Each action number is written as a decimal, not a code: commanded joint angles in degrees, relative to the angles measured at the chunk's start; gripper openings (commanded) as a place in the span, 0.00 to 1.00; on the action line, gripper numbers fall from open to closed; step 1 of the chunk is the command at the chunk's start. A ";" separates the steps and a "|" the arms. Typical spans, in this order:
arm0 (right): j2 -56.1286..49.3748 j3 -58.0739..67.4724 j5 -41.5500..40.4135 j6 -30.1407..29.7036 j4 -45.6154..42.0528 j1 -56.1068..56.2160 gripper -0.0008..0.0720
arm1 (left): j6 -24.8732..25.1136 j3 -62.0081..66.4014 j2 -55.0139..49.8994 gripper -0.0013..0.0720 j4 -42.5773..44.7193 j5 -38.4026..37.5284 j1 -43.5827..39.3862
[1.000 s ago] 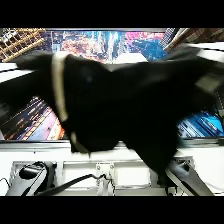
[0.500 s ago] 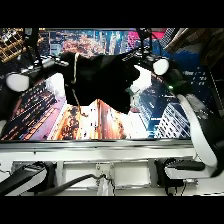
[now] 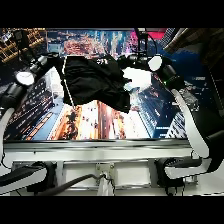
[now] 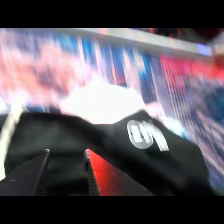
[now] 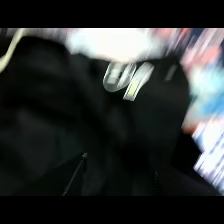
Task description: Fold the clothes and pants, and hang the long-sleeved shirts on hangers.
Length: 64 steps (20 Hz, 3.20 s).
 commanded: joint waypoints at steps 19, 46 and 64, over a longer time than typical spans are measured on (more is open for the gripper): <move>33.03 -38.03 5.38 9.94 6.38 0.11 0.60 | -23.61 -26.29 -0.72 0.48 -8.90 -17.51 5.31; 21.99 -52.50 -17.55 45.92 7.32 7.19 0.72 | -6.95 -18.05 6.16 0.03 -13.57 -25.22 1.90; 12.96 -52.50 -32.92 51.36 8.81 1.90 0.53 | -6.95 -18.05 10.10 0.03 -9.64 -26.12 1.97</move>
